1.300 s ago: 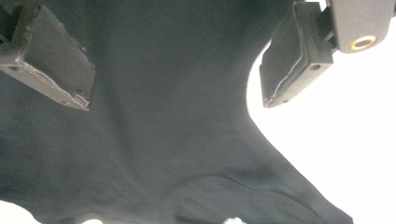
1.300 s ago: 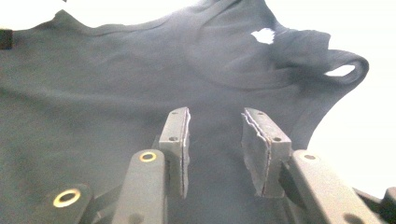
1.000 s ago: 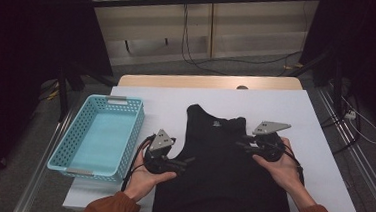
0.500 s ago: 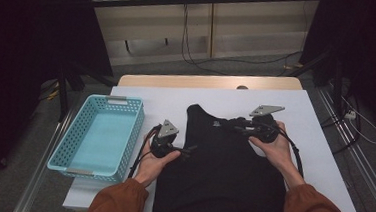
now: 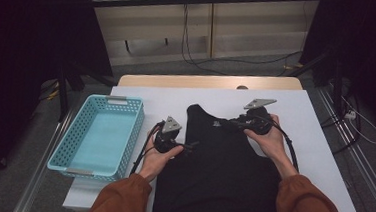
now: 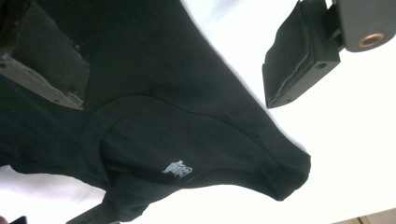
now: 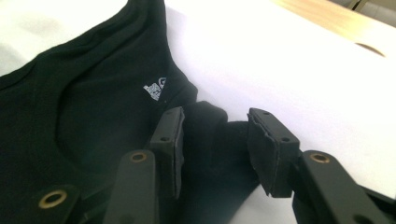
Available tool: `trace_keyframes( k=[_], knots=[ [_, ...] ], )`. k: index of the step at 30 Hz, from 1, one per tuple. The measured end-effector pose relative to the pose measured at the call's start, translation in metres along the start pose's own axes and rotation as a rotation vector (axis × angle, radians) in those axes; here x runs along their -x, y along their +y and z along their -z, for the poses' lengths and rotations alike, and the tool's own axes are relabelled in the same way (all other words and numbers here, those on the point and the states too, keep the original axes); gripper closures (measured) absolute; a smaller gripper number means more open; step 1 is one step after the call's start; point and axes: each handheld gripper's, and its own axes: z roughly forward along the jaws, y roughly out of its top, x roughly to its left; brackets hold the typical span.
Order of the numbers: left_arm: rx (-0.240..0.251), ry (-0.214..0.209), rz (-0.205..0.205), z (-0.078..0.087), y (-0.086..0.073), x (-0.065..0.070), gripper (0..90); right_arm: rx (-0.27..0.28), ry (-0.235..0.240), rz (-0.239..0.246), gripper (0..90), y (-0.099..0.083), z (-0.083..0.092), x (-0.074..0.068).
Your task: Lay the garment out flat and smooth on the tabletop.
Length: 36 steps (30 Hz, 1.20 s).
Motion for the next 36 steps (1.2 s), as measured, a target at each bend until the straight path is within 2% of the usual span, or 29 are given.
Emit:
trace_keyframes(
  k=[3,5,7,10,15,20,24,29,32,36],
  knots=[
    [-0.01,0.007,-0.001,-0.001,0.0,0.0,8.2,-0.017,-0.001,-0.013,60.7,0.0,-0.006,0.001],
    [-0.02,0.017,0.001,-0.001,0.001,0.001,8.3,-0.022,0.012,-0.031,70.1,-0.001,-0.008,0.002],
    [-0.014,0.009,-0.009,-0.001,0.002,0.002,8.3,-0.019,0.029,-0.036,80.1,0.0,-0.009,0.003],
    [-0.01,0.011,-0.015,-0.003,0.004,0.002,8.4,-0.005,0.039,-0.05,88.0,0.004,-0.007,0.006],
    [-0.007,0.024,0.002,-0.005,0.006,-0.002,8.8,0.038,0.028,-0.065,88.7,0.02,-0.002,0.013],
    [-0.01,0.034,0.004,-0.008,0.009,-0.005,8.8,0.056,0.022,-0.102,88.6,0.03,-0.008,0.021],
    [-0.013,0.035,0.004,-0.012,0.009,-0.007,8.8,0.058,0.012,-0.121,87.2,0.035,-0.015,0.026],
    [-0.023,0.041,0.011,-0.015,0.008,-0.01,8.8,0.039,-0.022,-0.144,86.1,0.038,-0.025,0.034],
    [-0.027,0.046,0.004,-0.015,0.008,-0.011,8.8,0.026,-0.045,-0.14,82.8,0.037,-0.03,0.035],
    [-0.022,0.051,0.005,-0.014,0.008,-0.013,8.8,0.024,-0.037,-0.137,74.5,0.035,-0.031,0.037]
  ],
)
